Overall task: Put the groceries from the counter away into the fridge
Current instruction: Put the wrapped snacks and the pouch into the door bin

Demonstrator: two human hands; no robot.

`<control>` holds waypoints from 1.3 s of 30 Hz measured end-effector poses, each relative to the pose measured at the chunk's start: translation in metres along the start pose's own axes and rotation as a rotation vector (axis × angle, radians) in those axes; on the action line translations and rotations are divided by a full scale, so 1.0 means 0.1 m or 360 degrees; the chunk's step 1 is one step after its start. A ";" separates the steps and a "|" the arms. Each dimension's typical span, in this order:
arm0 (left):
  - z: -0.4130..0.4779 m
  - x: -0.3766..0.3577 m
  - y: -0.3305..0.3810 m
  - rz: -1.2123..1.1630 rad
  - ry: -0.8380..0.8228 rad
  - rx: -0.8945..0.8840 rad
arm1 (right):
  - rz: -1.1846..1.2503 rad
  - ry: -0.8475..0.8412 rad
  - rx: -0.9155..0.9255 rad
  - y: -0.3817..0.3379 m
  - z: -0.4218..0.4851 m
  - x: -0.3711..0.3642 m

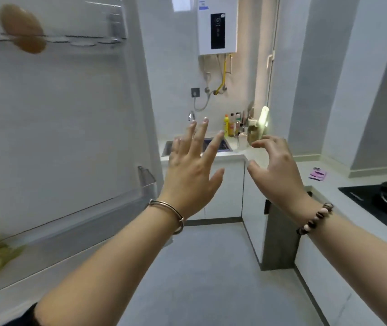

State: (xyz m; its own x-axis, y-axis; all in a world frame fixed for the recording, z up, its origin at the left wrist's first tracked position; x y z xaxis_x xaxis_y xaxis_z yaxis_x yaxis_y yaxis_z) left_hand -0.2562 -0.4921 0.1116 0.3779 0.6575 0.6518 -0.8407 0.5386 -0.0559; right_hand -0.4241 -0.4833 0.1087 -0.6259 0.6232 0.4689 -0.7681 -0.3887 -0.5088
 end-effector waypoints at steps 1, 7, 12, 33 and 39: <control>0.11 -0.15 0.21 -0.0022 -0.0012 -0.0031 | -0.0033 0.0010 -0.0049 0.23 0.00 0.16; 0.68 -1.08 1.57 -0.0186 -0.0121 -0.0165 | -0.0257 0.0066 -0.0277 1.52 -0.04 1.15; 0.97 -1.65 2.70 -0.0389 -0.0245 -0.0287 | -0.0437 0.0157 -0.0400 2.36 -0.21 1.93; 1.28 -3.33 6.29 -0.1178 -0.0454 -0.0968 | -0.1146 0.0564 -0.1223 4.71 -1.58 4.20; 1.50 -3.84 7.02 -0.1348 -0.0518 -0.1185 | -0.1246 0.0647 -0.1433 5.29 -1.66 4.54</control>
State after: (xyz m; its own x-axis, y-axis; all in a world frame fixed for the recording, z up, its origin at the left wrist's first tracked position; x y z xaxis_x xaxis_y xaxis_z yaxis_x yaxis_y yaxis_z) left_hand -1.0496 -0.4450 -0.0644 0.5003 -0.1662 0.8497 0.1069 0.9858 0.1299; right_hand -1.0921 -0.2933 -0.0671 0.1638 0.7025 0.6926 -0.4497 0.6781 -0.5814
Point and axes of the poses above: each hand's wrist, its own z-axis towards the middle knuckle, its own x-axis out of the back of the hand, y = z × x, the point moved 4 cm from there along z, towards the middle knuckle, and after that the axes turned 3 degrees about y, right-handed, at the moved point
